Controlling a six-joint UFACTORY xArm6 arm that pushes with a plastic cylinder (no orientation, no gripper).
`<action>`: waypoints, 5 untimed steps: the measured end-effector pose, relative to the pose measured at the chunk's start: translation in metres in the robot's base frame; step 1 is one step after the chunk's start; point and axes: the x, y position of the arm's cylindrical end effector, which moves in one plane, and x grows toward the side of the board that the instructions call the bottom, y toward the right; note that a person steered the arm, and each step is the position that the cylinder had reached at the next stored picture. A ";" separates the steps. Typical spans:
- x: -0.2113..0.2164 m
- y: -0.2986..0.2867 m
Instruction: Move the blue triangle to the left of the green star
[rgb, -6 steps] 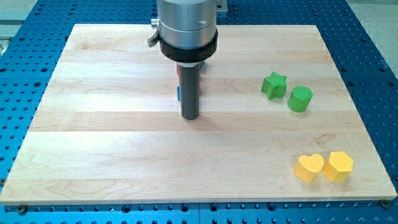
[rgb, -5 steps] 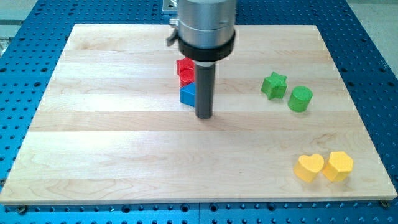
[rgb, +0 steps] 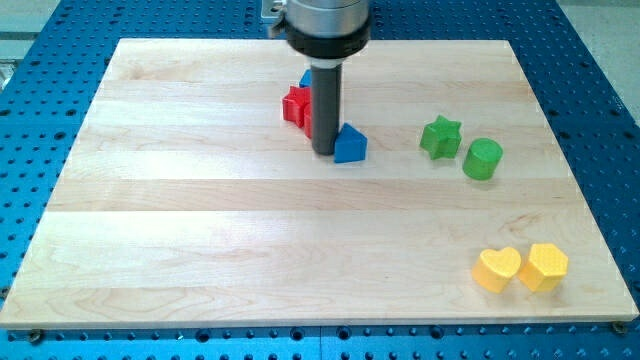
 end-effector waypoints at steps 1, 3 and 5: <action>0.009 0.000; 0.047 0.001; 0.029 0.054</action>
